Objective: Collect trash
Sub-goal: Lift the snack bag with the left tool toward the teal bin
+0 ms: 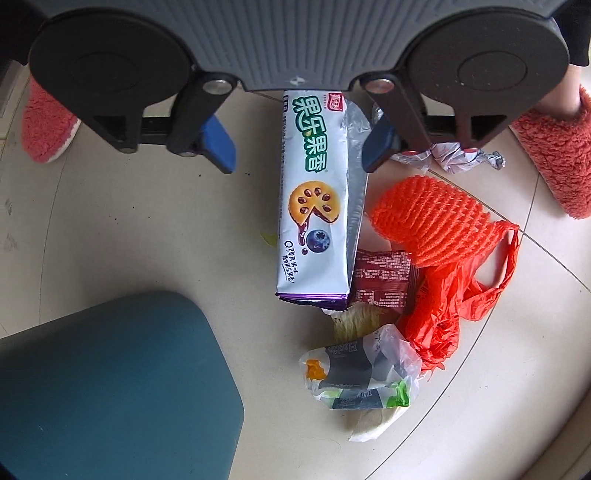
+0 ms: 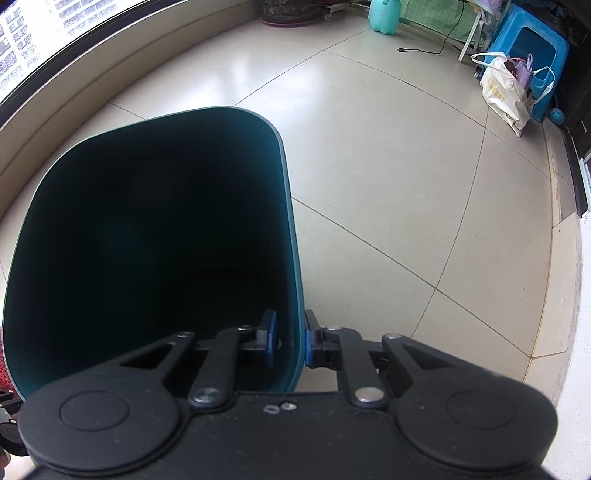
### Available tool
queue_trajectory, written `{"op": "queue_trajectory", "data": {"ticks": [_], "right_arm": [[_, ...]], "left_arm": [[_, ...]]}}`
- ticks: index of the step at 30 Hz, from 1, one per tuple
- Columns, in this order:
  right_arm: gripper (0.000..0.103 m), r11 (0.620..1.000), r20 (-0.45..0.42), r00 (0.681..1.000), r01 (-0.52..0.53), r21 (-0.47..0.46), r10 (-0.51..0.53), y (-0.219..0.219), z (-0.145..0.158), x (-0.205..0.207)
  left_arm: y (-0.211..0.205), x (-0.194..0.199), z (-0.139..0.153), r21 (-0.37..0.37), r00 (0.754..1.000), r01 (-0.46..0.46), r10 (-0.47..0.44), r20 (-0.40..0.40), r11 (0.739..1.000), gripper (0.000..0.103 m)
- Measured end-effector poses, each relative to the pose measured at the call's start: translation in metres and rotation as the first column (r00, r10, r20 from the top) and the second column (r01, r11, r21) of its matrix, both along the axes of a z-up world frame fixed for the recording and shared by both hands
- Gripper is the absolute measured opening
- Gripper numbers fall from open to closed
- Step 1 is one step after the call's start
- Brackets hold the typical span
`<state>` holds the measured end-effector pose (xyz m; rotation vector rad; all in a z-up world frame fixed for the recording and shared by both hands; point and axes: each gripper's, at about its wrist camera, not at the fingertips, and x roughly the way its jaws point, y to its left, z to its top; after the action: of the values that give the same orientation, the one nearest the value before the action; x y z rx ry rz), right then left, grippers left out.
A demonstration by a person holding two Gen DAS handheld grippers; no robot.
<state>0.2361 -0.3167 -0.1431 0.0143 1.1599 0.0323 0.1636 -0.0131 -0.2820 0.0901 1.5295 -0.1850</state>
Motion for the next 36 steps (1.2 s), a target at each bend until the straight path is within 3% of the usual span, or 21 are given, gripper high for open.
{"op": "queue_trajectory", "data": {"ticks": [10, 16, 17, 20, 21, 24, 31, 36], "right_arm": [[0.019, 1.000, -0.004, 1.000, -0.004, -0.002, 0.004, -0.002, -0.002, 0.004], [0.019, 1.000, 0.002, 1.000, -0.013, -0.022, 0.013, 0.000, -0.005, 0.006], [0.018, 1.000, 0.004, 1.000, -0.014, -0.026, 0.014, 0.001, -0.006, 0.005], [0.015, 0.999, 0.006, 1.000, -0.010, -0.034, 0.011, -0.001, -0.005, 0.007], [0.012, 0.999, 0.006, 1.000, -0.007, -0.035, 0.007, -0.002, -0.006, 0.007], [0.005, 0.998, 0.014, 1.000, 0.003, -0.055, -0.002, -0.002, -0.007, 0.007], [0.004, 1.000, 0.016, 1.000, -0.001, -0.015, 0.001, -0.010, -0.008, 0.007], [0.004, 1.000, 0.012, 1.000, -0.011, 0.013, 0.011, -0.017, -0.009, 0.005]], "left_arm": [[0.005, 0.005, -0.073, 0.076, 0.998, -0.042, 0.045, -0.038, 0.996, 0.083], [0.006, 0.006, -0.095, 0.107, 0.996, -0.059, 0.066, -0.067, 0.993, 0.082], [0.006, 0.005, -0.097, 0.106, 0.995, -0.062, 0.070, -0.076, 0.992, 0.080], [0.005, 0.002, -0.099, 0.123, 0.994, -0.068, 0.078, -0.074, 0.990, 0.054], [0.004, 0.002, -0.097, 0.133, 0.994, -0.069, 0.080, -0.077, 0.989, 0.047], [0.001, -0.001, -0.086, 0.151, 0.996, -0.064, 0.072, -0.047, 0.986, 0.044], [-0.004, -0.008, -0.038, 0.160, 0.997, -0.065, 0.071, -0.034, 0.985, 0.043], [-0.005, -0.004, 0.010, 0.110, 0.996, -0.078, 0.081, -0.024, 0.991, 0.043]]}}
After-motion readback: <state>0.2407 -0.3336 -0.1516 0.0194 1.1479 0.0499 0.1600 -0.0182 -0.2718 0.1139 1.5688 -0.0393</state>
